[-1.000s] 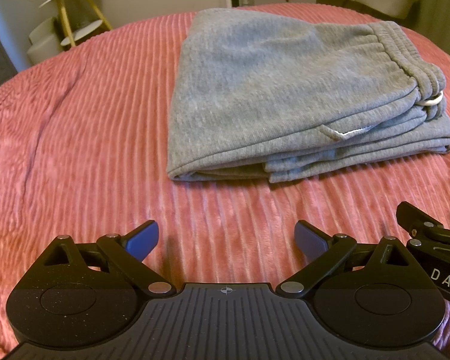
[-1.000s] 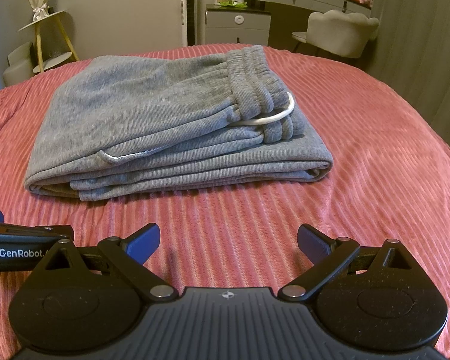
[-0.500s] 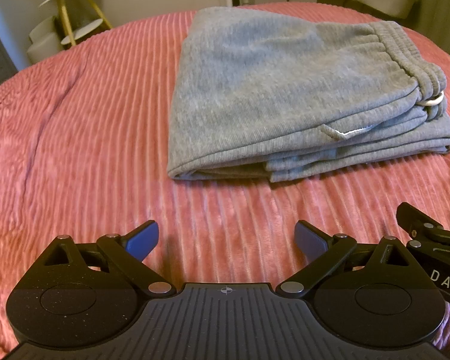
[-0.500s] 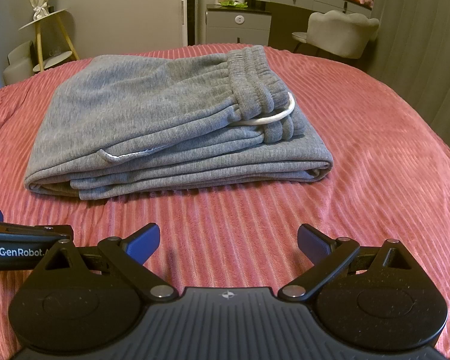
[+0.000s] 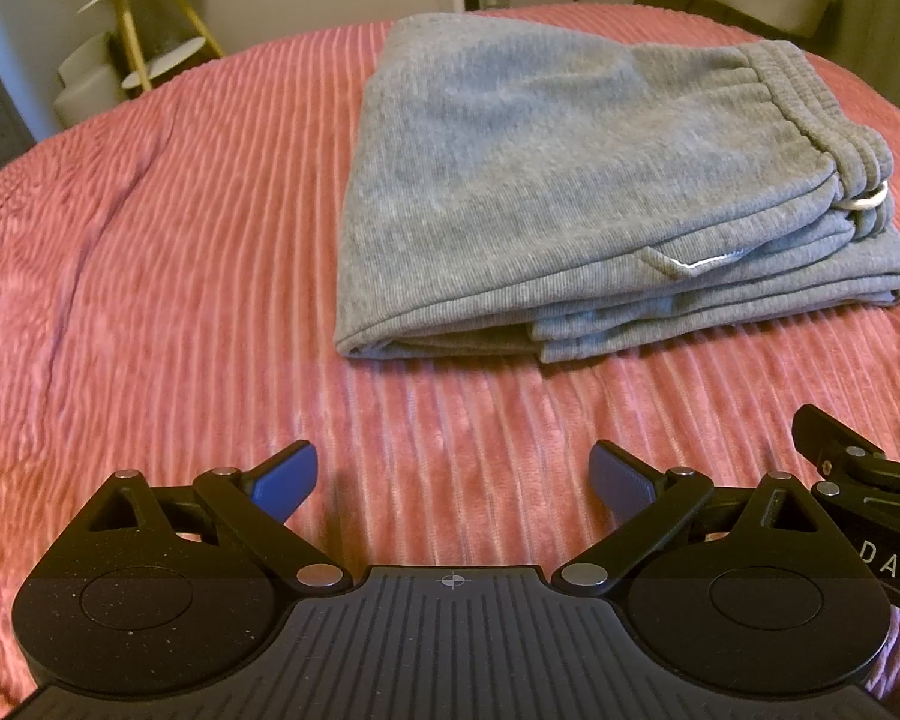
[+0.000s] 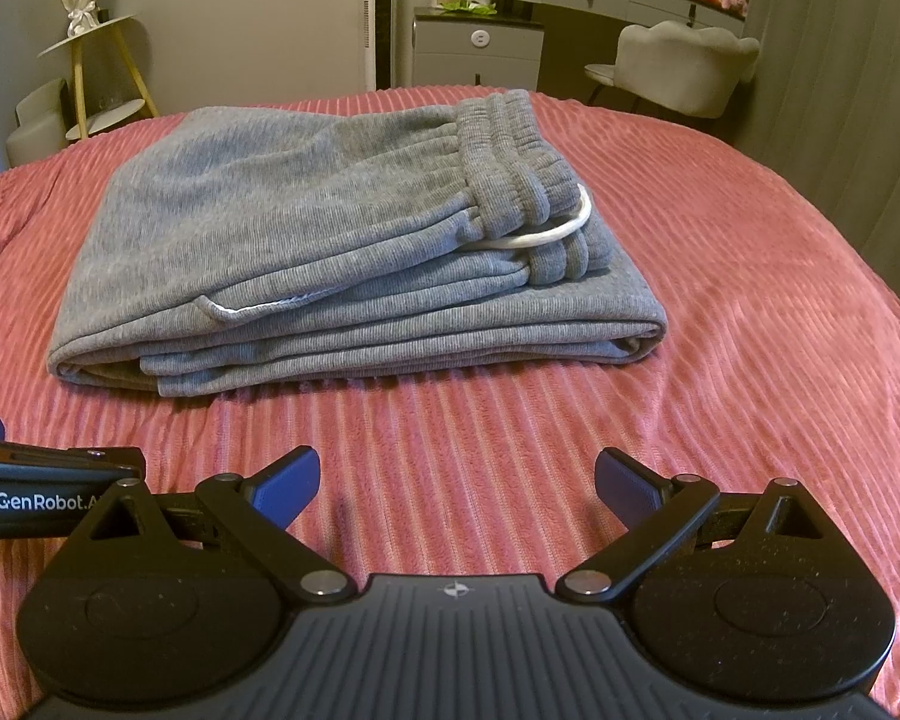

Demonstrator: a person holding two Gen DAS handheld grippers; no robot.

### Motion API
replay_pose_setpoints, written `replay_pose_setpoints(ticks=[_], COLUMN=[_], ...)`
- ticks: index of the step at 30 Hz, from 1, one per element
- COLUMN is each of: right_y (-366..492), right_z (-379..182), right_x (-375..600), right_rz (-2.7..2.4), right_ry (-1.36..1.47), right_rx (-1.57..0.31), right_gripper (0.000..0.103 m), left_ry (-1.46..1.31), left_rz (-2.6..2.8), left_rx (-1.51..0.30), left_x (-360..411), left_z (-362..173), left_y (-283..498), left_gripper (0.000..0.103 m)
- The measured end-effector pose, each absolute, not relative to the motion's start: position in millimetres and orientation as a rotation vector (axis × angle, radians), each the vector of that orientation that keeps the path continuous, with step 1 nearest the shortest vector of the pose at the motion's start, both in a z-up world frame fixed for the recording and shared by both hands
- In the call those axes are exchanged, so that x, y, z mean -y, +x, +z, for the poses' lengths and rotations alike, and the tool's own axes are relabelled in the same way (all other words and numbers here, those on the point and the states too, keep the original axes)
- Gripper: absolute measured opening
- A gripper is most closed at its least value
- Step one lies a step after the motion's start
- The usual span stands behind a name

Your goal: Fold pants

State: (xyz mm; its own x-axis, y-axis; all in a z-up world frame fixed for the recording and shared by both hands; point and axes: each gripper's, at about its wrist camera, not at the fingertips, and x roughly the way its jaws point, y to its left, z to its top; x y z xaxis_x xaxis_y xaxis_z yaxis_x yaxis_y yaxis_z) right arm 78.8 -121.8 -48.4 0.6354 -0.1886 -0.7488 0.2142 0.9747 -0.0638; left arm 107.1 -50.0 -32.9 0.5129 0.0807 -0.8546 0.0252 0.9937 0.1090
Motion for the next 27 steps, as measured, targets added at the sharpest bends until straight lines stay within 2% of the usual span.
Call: replay_pose_setpoints(ticks=[27], right_y=[77.7], right_z=[-47.9], right_x=[123.7], right_rz=[-0.223], right_ry=[0.019], right_rx=[-0.845], right_gripper=[0.098], left_ry=[0.131], left_rz=[0.036], left_rx=[-1.034], left_x=[51.1], left_z=[-33.5], left_y=[105.5], left_gripper=[0.100])
